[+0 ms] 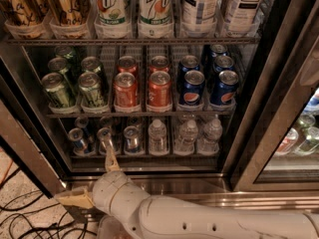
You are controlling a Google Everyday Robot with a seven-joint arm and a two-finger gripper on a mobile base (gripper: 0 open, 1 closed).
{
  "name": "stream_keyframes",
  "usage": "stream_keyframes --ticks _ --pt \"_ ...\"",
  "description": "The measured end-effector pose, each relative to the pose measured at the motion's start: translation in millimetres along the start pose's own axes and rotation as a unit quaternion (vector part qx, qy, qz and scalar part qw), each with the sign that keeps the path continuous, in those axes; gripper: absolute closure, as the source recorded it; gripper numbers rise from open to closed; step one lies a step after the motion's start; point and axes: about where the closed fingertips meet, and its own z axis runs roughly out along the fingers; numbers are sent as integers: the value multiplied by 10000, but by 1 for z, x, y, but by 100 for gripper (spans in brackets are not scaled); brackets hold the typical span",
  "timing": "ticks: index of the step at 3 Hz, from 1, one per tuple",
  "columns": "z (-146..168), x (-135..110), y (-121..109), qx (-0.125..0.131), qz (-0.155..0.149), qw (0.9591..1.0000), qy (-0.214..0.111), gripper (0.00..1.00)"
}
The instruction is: Pick redbull can from bottom shelf of fridge
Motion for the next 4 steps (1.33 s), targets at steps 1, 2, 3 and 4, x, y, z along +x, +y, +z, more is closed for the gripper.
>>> stream_keyframes --ticks 1,2,3,4 --pt "0 0 0 6 -7 10000 2 0" --pt "2 15 -2 85 -2 10000 -6 0" --pt "5 34 -1 180 -23 9998 -8 0" --pt "15 52 12 282 -101 9995 -99 0"
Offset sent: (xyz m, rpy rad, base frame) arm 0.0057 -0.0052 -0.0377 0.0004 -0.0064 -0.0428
